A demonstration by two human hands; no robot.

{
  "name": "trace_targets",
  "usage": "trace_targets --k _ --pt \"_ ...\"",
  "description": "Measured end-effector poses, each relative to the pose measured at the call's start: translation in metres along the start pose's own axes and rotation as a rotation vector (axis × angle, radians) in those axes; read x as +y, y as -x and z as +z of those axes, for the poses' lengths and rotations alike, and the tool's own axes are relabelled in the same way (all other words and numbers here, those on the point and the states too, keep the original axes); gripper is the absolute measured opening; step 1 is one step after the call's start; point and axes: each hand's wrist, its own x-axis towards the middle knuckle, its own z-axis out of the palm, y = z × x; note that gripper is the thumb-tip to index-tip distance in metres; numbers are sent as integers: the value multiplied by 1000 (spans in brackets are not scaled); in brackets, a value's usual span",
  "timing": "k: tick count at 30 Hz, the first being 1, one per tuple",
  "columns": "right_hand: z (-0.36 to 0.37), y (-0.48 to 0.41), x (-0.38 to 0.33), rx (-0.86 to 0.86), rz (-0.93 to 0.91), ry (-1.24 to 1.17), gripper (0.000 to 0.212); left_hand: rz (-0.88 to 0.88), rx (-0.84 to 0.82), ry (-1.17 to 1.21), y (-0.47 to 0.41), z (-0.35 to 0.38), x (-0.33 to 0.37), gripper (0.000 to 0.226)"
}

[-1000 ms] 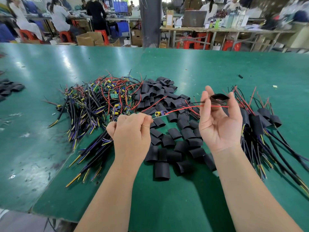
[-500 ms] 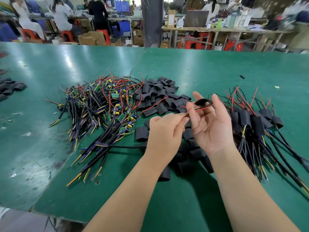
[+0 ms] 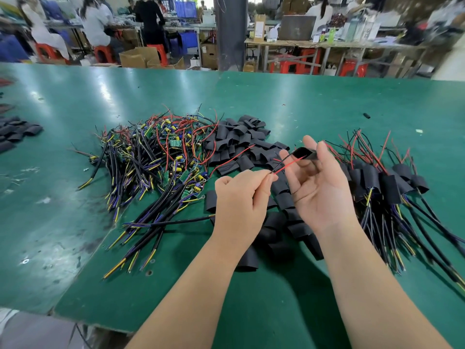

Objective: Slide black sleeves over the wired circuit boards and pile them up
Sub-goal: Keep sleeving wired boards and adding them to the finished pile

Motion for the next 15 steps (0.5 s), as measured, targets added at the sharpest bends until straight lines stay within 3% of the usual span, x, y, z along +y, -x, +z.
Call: trace_targets --k 5,10,15 --pt "-5 -2 3 45 -18 61 28 -4 7 -45 2 0 -2 21" --pt "-6 -1 3 15 -24 31 48 5 7 -78 4 0 -3 22" --pt "-9 0 2 -89 43 50 37 -8 -14 -97 4 2 -3 23"
